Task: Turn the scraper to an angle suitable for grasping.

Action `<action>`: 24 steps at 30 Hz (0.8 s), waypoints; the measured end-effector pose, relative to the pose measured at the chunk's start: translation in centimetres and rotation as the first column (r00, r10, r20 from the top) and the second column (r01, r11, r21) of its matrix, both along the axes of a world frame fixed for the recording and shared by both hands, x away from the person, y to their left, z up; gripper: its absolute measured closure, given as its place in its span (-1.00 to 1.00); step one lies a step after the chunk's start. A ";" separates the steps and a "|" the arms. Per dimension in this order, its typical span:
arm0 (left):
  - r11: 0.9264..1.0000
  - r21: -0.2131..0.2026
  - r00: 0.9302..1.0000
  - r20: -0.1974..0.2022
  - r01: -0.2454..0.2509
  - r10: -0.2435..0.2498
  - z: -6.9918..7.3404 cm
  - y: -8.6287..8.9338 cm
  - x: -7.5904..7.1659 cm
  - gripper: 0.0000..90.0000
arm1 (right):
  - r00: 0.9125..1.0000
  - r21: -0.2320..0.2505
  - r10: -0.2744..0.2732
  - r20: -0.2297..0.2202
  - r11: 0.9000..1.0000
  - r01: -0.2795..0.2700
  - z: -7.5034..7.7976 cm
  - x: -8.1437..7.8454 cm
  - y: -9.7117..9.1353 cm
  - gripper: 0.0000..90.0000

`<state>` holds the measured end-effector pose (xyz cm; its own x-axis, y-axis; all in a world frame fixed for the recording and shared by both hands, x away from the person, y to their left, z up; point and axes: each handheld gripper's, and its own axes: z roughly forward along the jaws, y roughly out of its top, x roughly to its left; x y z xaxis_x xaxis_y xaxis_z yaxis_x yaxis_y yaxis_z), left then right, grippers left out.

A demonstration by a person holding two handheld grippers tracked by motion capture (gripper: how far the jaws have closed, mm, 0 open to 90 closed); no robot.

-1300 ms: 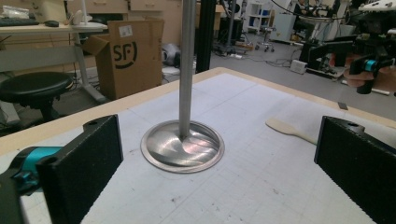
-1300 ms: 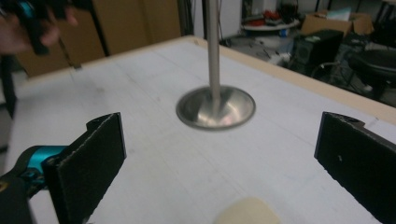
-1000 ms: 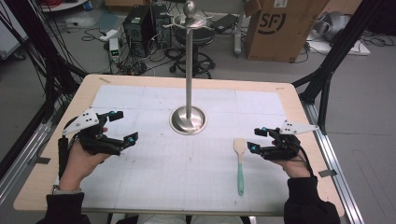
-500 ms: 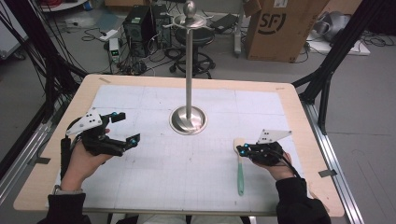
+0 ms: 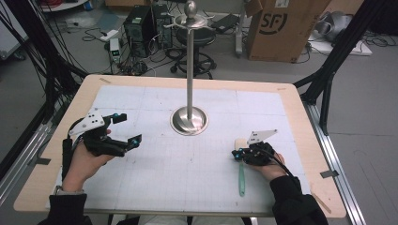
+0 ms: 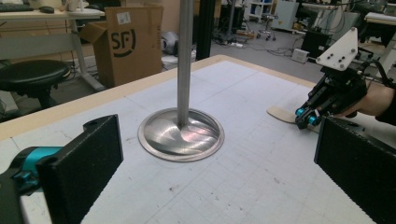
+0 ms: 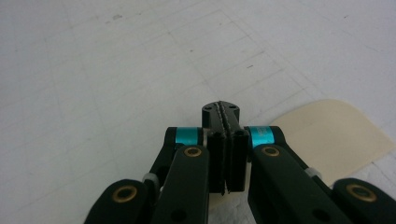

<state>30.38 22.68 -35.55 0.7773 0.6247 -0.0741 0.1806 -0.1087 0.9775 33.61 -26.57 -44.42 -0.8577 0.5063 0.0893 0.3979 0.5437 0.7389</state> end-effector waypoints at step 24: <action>1.000 -0.015 1.000 -0.013 -0.010 0.010 -0.3 0.5 0.2 -0.96 | 0.996 -0.026 -0.089 0.010 0.996 0.089 -0.2 -1.5 -2.7 1.00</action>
<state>30.55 23.14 -35.87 0.7702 0.6309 -0.0937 0.1941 -0.0919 0.9767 32.15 -29.24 -44.60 -0.8099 0.5828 0.0670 0.4389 0.5262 0.7284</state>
